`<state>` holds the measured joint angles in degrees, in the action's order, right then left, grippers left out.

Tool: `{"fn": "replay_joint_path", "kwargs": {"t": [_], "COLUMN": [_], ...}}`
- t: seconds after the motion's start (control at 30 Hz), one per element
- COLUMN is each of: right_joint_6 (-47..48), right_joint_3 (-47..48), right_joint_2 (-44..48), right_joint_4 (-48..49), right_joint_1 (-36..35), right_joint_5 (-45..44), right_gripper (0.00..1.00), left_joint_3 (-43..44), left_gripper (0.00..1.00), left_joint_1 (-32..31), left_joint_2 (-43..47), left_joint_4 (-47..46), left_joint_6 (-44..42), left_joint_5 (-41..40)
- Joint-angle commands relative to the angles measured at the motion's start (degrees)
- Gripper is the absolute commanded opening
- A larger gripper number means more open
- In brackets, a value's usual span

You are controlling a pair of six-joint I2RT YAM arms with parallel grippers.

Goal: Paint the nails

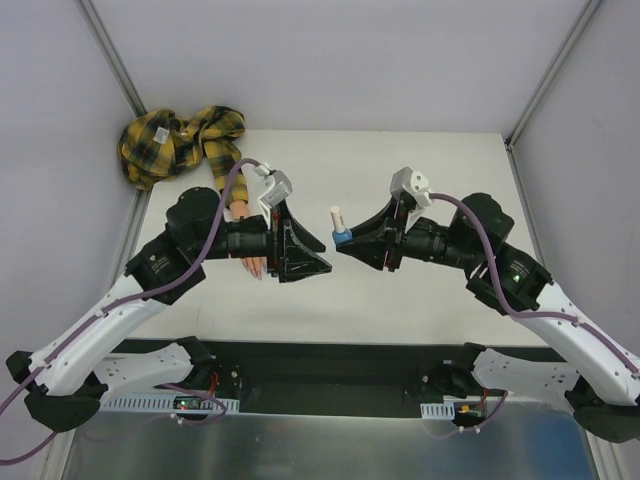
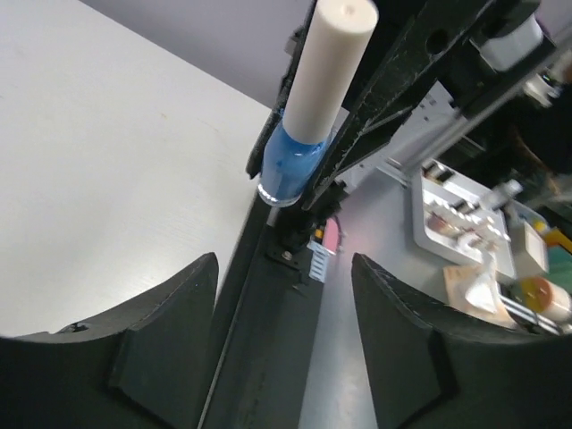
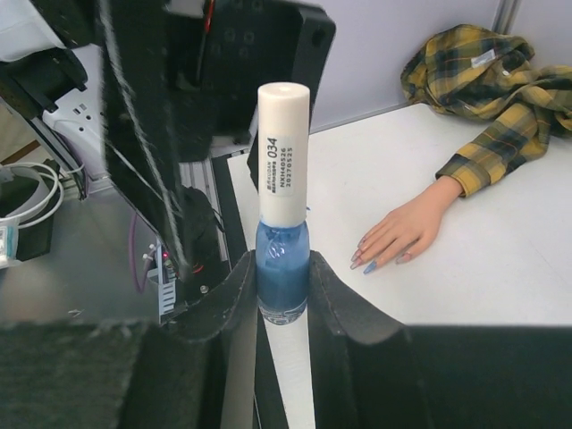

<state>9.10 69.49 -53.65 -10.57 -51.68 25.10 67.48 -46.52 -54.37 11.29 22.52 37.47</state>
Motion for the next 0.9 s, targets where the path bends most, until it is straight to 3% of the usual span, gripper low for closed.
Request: {"fn": "replay_joint_path", "kwargs": {"t": [0.0, 0.07, 0.27, 0.43, 0.8, 0.87], "right_joint_6": [2.41, 3.46, 9.79, 10.50, 10.23, 10.06], "right_joint_3": [0.29, 0.73, 3.10, 3.10, 3.81, 4.07], "right_joint_2": [2.14, 1.62, -1.10, -2.16, -2.86, -3.04], "right_joint_4": [-1.37, -2.26, -6.31, -4.99, -3.85, -3.67], "right_joint_1": [-0.18, -0.44, -6.32, -8.09, -8.17, -8.17], "right_joint_5": [-3.30, -5.23, -20.87, -27.73, -29.59, -29.85], "right_gripper": [0.00, 0.00, 0.00, 0.00, 0.00, 0.00], "left_joint_3": [5.28, 8.71, 18.11, 21.54, 19.53, 19.44], "left_gripper": [0.64, 0.69, 0.80, 0.78, 0.73, 0.65], "left_joint_1": [-0.15, -0.06, -0.06, -0.15, -0.23, -0.23], "left_joint_2": [4.18, 3.49, -3.72, -8.38, -10.76, -11.46], "left_joint_4": [4.87, 7.95, 10.59, 10.60, 9.46, 8.75], "left_joint_6": [-0.29, 1.55, 3.75, 3.58, 3.49, 3.41], "left_joint_5": [-14.33, -21.02, -26.03, -26.93, -22.71, -21.13]}}
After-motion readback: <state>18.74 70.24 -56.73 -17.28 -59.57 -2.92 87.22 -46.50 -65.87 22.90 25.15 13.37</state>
